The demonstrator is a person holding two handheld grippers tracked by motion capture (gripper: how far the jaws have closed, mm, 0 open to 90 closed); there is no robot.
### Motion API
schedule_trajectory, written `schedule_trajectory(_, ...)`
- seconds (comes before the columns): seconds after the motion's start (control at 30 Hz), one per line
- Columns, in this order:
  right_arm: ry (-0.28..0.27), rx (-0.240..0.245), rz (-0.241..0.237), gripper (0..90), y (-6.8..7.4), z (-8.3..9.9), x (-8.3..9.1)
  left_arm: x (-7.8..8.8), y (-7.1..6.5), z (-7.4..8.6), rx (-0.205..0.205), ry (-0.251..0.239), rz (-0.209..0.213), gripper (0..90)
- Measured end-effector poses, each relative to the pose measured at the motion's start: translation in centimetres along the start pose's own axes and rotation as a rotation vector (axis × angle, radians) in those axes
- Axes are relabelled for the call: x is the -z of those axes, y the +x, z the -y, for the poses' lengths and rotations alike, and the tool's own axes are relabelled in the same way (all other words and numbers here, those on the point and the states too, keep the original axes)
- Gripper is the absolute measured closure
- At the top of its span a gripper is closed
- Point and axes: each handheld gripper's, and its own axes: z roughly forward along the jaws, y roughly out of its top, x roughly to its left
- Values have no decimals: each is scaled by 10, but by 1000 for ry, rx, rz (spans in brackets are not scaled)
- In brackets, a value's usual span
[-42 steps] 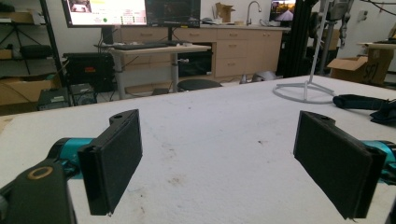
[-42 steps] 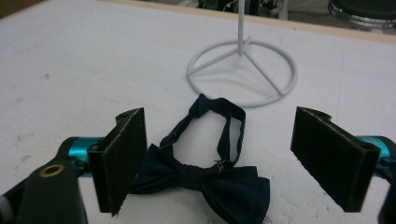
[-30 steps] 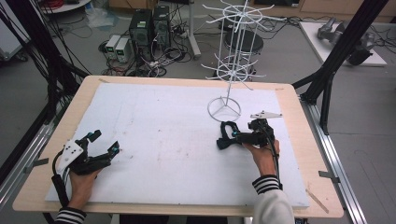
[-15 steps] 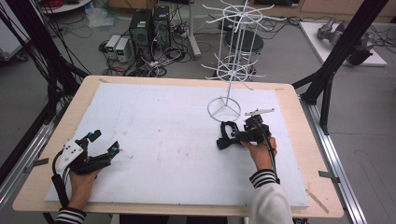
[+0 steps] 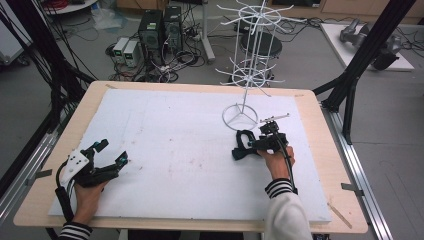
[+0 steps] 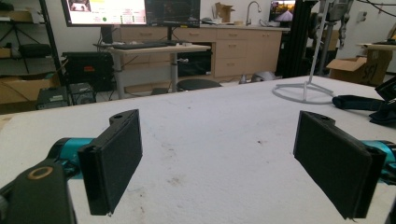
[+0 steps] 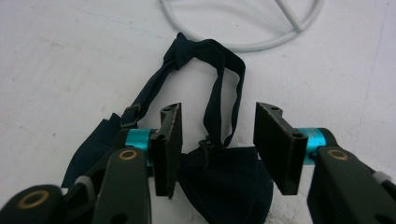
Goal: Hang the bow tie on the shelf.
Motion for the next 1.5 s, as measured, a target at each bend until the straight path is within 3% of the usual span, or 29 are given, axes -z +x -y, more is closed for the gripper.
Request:
schedule_trajectory(0.13, 18, -11, 11, 527, -1, 0, -3, 0, 0, 0, 0, 0, 0, 159)
schedule_trajectory(0.33, 25, -42, -14, 569, -4, 1, -5, 0, 0, 0, 1, -1, 0, 159)
schedule_trajectory(0.63, 47, -45, -27, 612, -6, 1, -10, 0, 0, 0, 2, -2, 0, 159)
schedule_trajectory(0.9, 65, -13, -24, 759, 0, 0, -12, 0, 0, 0, 0, -1, 1, 159)
schedule_trajectory(1.23, 79, 26, 14, 780, 6, -1, -12, 0, 0, 0, 0, -3, 2, 159)
schedule_trajectory(1.5, 36, 48, 16, 781, 12, -1, -4, 0, 0, 0, 0, -2, 1, 159)
